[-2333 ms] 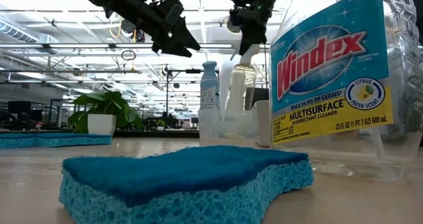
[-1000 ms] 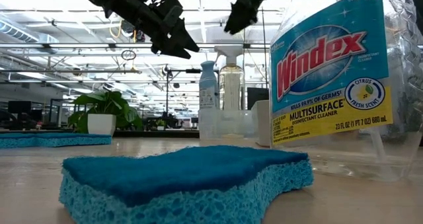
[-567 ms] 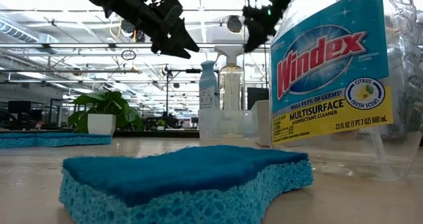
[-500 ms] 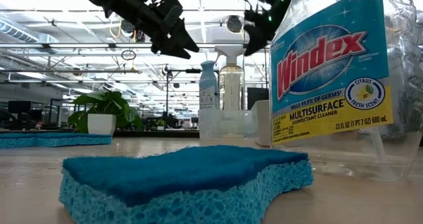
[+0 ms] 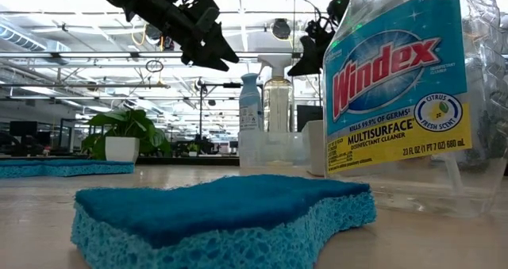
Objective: Pick & Place Kitchen Items
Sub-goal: Put the yellow spray bottle into the white transparent bin
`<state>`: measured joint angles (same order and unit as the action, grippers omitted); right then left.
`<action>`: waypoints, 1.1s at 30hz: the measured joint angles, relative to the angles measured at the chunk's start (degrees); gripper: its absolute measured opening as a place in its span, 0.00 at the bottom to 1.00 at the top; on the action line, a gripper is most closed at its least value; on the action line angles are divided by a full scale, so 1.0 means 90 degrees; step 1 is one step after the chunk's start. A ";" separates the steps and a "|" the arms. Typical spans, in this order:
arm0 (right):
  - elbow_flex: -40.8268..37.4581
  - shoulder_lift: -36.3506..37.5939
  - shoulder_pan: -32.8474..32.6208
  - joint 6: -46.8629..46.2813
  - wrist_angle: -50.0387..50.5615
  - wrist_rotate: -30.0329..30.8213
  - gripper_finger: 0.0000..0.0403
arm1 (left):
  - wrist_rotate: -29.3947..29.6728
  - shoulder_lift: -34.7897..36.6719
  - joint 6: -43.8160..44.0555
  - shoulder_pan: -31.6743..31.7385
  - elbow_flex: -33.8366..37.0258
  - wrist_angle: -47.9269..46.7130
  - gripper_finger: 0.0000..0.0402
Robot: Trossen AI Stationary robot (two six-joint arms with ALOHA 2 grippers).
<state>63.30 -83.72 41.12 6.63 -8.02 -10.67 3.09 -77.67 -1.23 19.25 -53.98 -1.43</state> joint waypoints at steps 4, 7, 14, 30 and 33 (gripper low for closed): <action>-0.0040 0.0046 0.0002 -0.0070 -0.0035 -0.0251 0.01 | 0.0000 0.0000 0.0000 0.0000 0.0000 0.0000 0.77; -0.0040 0.0046 0.0002 -0.0210 -0.0027 -0.0701 0.01 | 0.0001 0.0000 0.0000 0.0000 0.0000 0.0000 0.77; -0.0040 0.0043 -0.0012 0.0035 0.0177 -0.0846 0.09 | 0.0001 0.0000 0.0001 0.0000 0.0000 -0.0005 0.77; -0.0040 0.0036 -0.0108 0.0052 0.0601 -0.1159 0.67 | 0.0000 0.0000 0.0000 0.0000 0.0000 -0.0007 0.77; -0.0040 -0.0067 -0.0270 0.0194 0.0446 -0.1149 0.69 | 0.0001 0.0000 0.0000 0.0000 0.0000 -0.0005 0.77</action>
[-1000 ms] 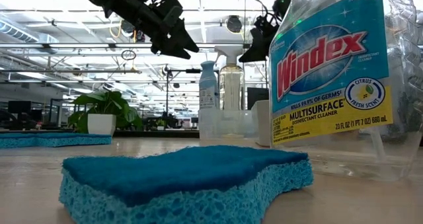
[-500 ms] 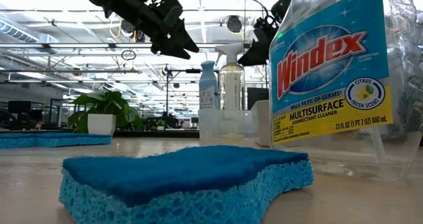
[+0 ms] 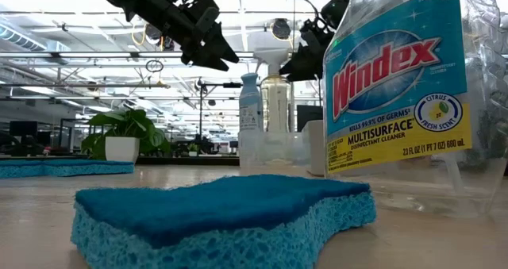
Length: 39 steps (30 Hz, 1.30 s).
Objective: Pick & Place Kitchen Items
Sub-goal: Put the yellow spray bottle into the white transparent bin
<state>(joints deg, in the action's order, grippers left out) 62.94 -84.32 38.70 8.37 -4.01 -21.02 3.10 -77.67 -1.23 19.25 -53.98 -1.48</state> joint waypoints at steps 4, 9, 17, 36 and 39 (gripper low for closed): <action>0.0000 -0.0066 -0.0162 0.0138 -0.0390 0.0220 0.68 | 0.0002 0.0000 0.0000 0.0000 0.0000 0.0000 0.77; 0.0000 -0.0067 -0.0187 0.0145 -0.0697 0.0332 0.66 | 0.0002 0.0000 0.0000 0.0000 0.0000 0.0000 0.77; 0.0000 -0.0067 -0.0197 0.0147 -0.0717 0.0318 0.67 | 0.0002 0.0000 0.0002 0.0000 0.0000 0.0000 0.77; 0.0000 -0.0069 -0.0572 0.0195 -0.0461 0.0002 0.66 | 0.0002 0.0000 0.0003 0.0000 0.0000 0.0003 0.77; 0.0000 -0.0069 -0.0791 0.0442 -0.0593 0.0277 0.66 | 0.0002 0.0000 0.0031 0.0000 0.0000 0.0010 0.77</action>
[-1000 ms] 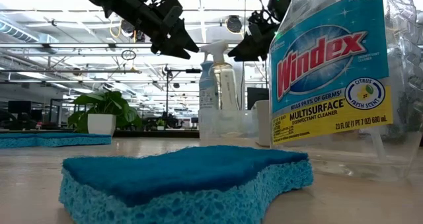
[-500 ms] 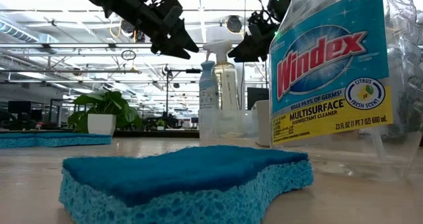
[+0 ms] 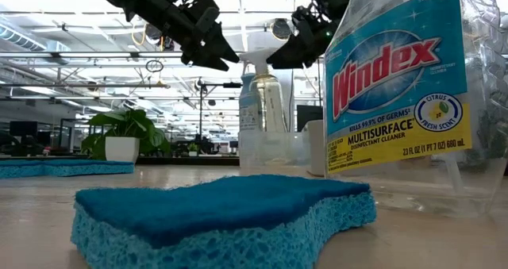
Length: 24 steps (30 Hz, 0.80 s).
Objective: Pick & Place Kitchen Items
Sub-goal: Put the yellow spray bottle into the white transparent bin
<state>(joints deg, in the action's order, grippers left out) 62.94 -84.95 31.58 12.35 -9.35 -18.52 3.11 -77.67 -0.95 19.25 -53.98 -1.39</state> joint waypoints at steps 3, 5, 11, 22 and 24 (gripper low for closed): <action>0.0000 0.0000 -0.0198 0.0327 -0.0071 0.0848 0.66 | 0.0000 0.0000 0.0005 0.0000 0.0000 0.0026 0.77; 0.0000 0.0000 -0.0243 0.0421 -0.0118 0.1087 0.66 | 0.0000 0.0000 0.0047 0.0000 0.0000 0.0045 0.77; 0.0001 -0.0127 -0.0229 0.0370 -0.0176 0.1056 0.66 | -0.0001 0.0000 0.0120 0.0000 0.0000 0.0039 0.77; 0.0000 -0.0126 -0.0265 0.0369 -0.0075 0.1034 0.66 | 0.0000 0.0000 0.0114 0.0000 0.0000 0.0038 0.77; 0.0000 -0.0126 -0.0273 0.0370 0.0008 0.1034 0.66 | 0.0000 0.0000 0.0114 0.0000 -0.0002 0.0038 0.77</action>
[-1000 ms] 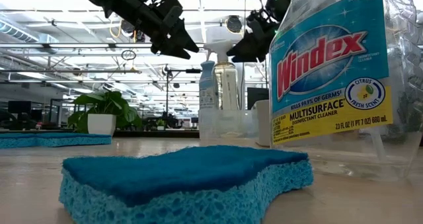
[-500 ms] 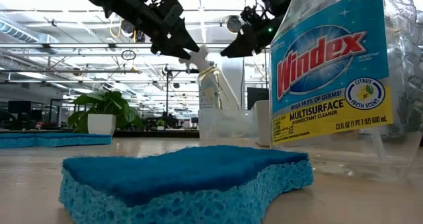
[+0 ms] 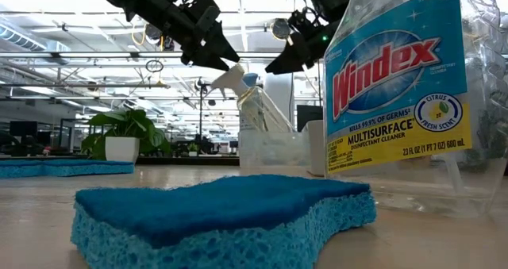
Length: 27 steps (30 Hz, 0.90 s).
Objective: Pick & Place Kitchen Items
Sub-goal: Put the yellow spray bottle into the white transparent bin
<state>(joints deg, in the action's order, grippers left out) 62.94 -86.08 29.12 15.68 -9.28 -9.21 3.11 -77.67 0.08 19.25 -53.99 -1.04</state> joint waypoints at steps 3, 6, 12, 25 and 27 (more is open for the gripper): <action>0.0000 0.0000 -0.0036 0.0000 0.0082 0.0003 0.66 | 0.0002 0.0000 -0.0049 0.0000 0.0000 -0.0060 0.77; 0.0000 0.0002 -0.0041 -0.0007 0.0164 -0.0002 0.66 | 0.0102 0.0000 -0.0205 0.0000 -0.0001 -0.0329 0.77; 0.0000 0.0036 -0.0041 -0.0070 0.0348 -0.0002 0.66 | 0.0381 -0.0029 -0.0657 0.0028 -0.0001 -0.1201 0.77; 0.0000 0.0036 -0.0117 0.0002 0.0541 -0.0007 0.66 | 0.0830 -0.0492 -0.1669 0.0301 -0.0001 -0.0962 0.77; 0.0000 0.0036 -0.0165 0.0021 0.0536 -0.0007 0.66 | 0.0830 -0.0680 -0.1715 0.0418 0.0002 -0.0852 0.77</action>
<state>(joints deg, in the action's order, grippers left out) 62.94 -85.76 27.63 15.87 -4.45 -9.28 10.59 -83.79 -15.36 23.00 -53.98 -8.72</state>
